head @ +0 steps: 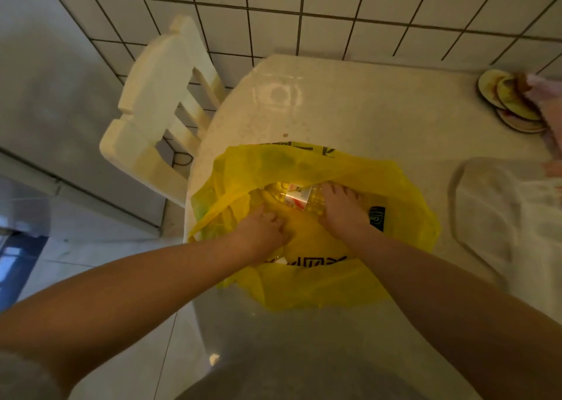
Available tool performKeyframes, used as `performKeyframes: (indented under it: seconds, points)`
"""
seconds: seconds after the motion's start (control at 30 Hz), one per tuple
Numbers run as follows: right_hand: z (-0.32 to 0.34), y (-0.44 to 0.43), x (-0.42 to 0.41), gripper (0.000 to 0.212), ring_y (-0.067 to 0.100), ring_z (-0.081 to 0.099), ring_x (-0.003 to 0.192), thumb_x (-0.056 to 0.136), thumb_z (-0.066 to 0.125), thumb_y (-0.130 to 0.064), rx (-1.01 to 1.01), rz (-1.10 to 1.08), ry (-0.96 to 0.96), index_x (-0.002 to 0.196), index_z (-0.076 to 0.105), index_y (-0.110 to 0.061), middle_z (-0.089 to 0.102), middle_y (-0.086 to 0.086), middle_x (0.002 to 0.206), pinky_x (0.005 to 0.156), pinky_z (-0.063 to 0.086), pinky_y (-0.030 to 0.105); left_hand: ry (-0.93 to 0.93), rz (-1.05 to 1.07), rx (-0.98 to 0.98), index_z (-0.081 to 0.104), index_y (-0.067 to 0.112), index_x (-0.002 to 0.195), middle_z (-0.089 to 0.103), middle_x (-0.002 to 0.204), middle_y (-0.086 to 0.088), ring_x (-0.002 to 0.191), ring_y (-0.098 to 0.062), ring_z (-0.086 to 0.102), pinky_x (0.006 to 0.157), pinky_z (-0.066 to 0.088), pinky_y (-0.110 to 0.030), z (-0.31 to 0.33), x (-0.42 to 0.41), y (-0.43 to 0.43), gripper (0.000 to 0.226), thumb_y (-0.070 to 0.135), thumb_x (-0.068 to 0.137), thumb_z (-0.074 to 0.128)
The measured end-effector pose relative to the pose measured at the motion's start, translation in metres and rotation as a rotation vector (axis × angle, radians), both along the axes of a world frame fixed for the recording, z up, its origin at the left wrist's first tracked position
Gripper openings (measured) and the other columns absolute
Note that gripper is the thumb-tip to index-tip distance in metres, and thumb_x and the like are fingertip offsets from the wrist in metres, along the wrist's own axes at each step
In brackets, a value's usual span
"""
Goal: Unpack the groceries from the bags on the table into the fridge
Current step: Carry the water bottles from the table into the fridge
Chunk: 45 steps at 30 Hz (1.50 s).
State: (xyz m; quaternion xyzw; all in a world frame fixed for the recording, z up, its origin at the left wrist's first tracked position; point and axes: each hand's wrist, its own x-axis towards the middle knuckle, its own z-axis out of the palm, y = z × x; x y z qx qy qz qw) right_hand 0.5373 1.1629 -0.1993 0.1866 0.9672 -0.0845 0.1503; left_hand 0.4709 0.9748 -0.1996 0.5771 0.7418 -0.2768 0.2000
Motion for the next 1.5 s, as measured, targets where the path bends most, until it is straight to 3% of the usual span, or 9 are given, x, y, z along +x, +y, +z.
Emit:
performKeyframes:
  seconds: [0.3,0.5,0.7,0.93,1.03,1.13,1.23,1.33,1.5]
  points:
    - [0.008,0.008,0.023,0.072,0.027,0.044,0.131,0.082,0.078,-0.028,-0.139,-0.060,0.058,0.142,0.038,-0.023,0.048,0.003,0.143,0.106,0.041,0.041,-0.044,-0.009,0.226,0.042,0.024,0.144,0.051,0.141,-0.005,0.133,-0.027,0.043,0.115,0.031,-0.043,0.019,-0.012,-0.009,0.066,0.016,0.085,0.070]
    - [0.030,0.005,0.050,0.075,0.028,0.045,0.130,0.079,0.081,-0.030,-0.220,-0.182,0.187,0.141,0.039,-0.024,0.050,0.001,0.141,0.104,0.044,0.047,-0.126,0.074,0.433,0.041,0.024,0.145,0.045,0.148,-0.001,0.134,-0.022,0.042,0.108,0.036,-0.032,0.043,-0.010,-0.022,0.076,0.020,0.078,0.076]
    - [0.048,-0.007,0.085,0.072,0.025,0.053,0.117,0.074,0.085,-0.032,-0.484,-0.389,0.465,0.133,0.044,-0.026,0.057,-0.003,0.126,0.092,0.051,0.050,-0.388,0.478,0.749,0.035,0.031,0.148,0.042,0.151,0.001,0.131,-0.023,0.048,0.099,0.047,-0.037,0.057,0.006,-0.039,0.079,0.032,0.082,0.078]
    - [0.079,-0.035,0.130,0.062,0.010,0.066,0.096,0.075,0.086,-0.020,-0.886,-0.497,0.712,0.123,0.049,-0.023,0.064,-0.006,0.111,0.069,0.053,0.021,-0.611,0.917,1.311,0.049,0.028,0.135,0.057,0.126,0.016,0.116,0.001,0.052,0.096,0.042,-0.014,0.079,0.057,-0.047,0.066,0.026,0.079,0.084]
    - [0.090,-0.041,0.148,0.059,0.009,0.069,0.090,0.074,0.086,-0.014,-1.049,-0.509,0.717,0.122,0.051,-0.016,0.067,-0.003,0.106,0.068,0.054,0.024,-0.662,1.079,1.445,0.050,0.031,0.130,0.059,0.119,0.022,0.108,0.007,0.057,0.088,0.046,-0.011,0.092,0.081,-0.053,0.063,0.031,0.077,0.085]
    - [0.100,-0.046,0.165,0.070,0.009,0.070,0.090,0.063,0.090,-0.019,-1.150,-0.446,0.709,0.121,0.051,-0.014,0.069,0.001,0.106,0.068,0.055,0.024,-0.743,1.163,1.573,0.053,0.024,0.128,0.065,0.116,0.009,0.106,-0.006,0.065,0.085,0.055,-0.024,0.104,0.104,-0.062,0.064,0.038,0.075,0.086]
    - [0.105,-0.053,0.183,0.075,0.013,0.069,0.097,0.057,0.085,-0.024,-1.214,-0.362,0.680,0.123,0.050,-0.018,0.067,0.005,0.112,0.074,0.057,0.028,-0.806,1.255,1.665,0.054,0.016,0.129,0.069,0.115,-0.001,0.102,-0.012,0.069,0.083,0.059,-0.028,0.117,0.131,-0.072,0.059,0.024,0.078,0.084]
    - [0.102,-0.065,0.201,0.085,0.023,0.068,0.105,0.059,0.087,-0.026,-1.264,-0.285,0.627,0.133,0.047,-0.015,0.068,0.009,0.116,0.085,0.058,0.039,-0.796,1.360,1.719,0.054,0.014,0.124,0.069,0.107,0.003,0.093,-0.004,0.070,0.073,0.057,-0.020,0.129,0.163,-0.085,0.047,0.014,0.083,0.077]
    - [0.106,-0.096,0.225,0.076,0.019,0.071,0.097,0.057,0.087,-0.026,-1.348,-0.249,0.564,0.124,0.057,-0.006,0.073,0.006,0.104,0.076,0.056,0.026,-0.698,1.556,1.791,0.057,0.031,0.107,0.069,0.100,0.010,0.083,0.004,0.069,0.066,0.054,-0.014,0.134,0.221,-0.118,0.026,0.018,0.089,0.071]
